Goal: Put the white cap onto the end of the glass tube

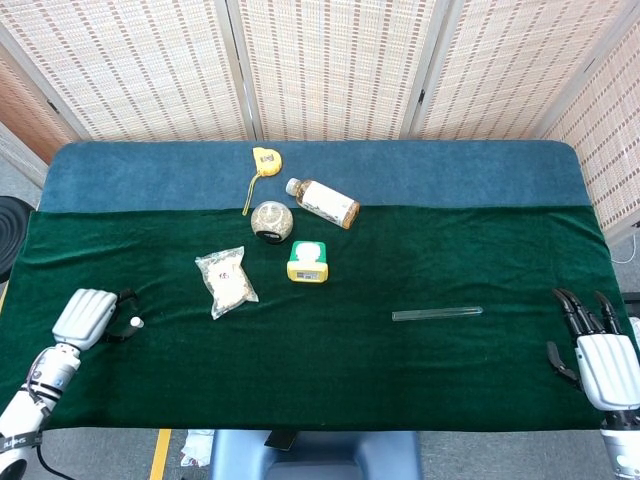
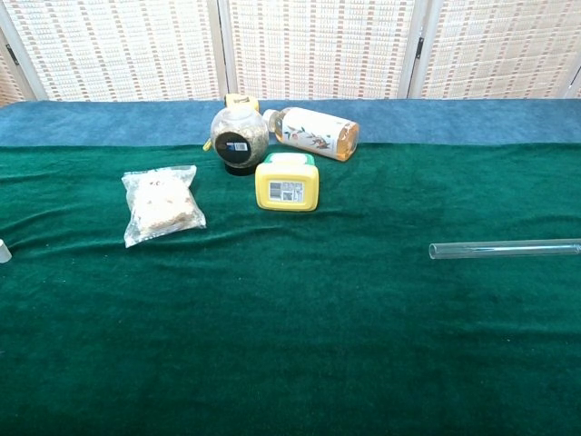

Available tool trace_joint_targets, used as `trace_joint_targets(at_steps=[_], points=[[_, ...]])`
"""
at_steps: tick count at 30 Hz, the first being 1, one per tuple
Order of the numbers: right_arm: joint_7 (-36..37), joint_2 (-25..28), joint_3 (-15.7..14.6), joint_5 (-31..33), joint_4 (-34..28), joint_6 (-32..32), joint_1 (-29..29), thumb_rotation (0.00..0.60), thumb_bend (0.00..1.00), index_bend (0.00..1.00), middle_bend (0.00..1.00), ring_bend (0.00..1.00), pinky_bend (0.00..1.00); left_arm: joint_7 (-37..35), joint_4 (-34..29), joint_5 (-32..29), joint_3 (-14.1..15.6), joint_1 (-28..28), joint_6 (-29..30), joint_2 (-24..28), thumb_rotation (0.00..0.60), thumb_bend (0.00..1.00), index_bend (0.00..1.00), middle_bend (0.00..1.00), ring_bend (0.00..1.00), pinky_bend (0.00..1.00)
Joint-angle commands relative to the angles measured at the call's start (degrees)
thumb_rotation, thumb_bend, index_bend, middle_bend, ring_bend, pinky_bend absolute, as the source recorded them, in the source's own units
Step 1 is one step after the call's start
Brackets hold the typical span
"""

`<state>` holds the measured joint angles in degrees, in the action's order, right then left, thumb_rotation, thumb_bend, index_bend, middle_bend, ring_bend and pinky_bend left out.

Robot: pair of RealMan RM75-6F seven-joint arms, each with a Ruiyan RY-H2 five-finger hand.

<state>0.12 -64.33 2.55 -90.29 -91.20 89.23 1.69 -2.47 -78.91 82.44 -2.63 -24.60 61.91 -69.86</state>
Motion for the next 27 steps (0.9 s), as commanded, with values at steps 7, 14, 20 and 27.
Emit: trace_joint_targets(at_steps=[7, 14, 20, 27], points=[[0.3, 0.0, -0.1, 0.1, 0.1, -0.4, 0.1, 0.600, 0.52, 0.06, 0.16, 0.29, 0.00, 2.6, 4.7, -1.8, 0.8, -0.8, -2.6, -4.0, 0.600, 0.29, 0.45, 1.00, 0.95, 0.90], [0.4, -0.2, -0.2, 0.1, 0.2, -0.8, 0.3, 0.600, 0.52, 0.06, 0.16, 0.29, 0.00, 3.4, 5.7, -2.7, 1.0, -1.1, -3.8, -5.1, 0.600, 0.31, 0.47, 1.00, 0.94, 0.90], [0.4, -0.1, -0.1, 0.3, 0.3, -0.7, 0.3, 0.600, 0.52, 0.06, 0.16, 0.29, 0.00, 3.9, 7.6, -3.3, 0.9, -1.5, -4.6, -6.4, 0.600, 0.33, 0.47, 1.00, 0.94, 0.90], [0.6, -0.3, -0.3, 0.5, 0.4, -0.8, 0.1, 0.600, 0.52, 0.06, 0.16, 0.30, 0.00, 4.2, 8.7, -4.1, 0.9, -1.7, -5.4, -6.8, 0.600, 0.35, 0.47, 1.00, 0.94, 0.90]])
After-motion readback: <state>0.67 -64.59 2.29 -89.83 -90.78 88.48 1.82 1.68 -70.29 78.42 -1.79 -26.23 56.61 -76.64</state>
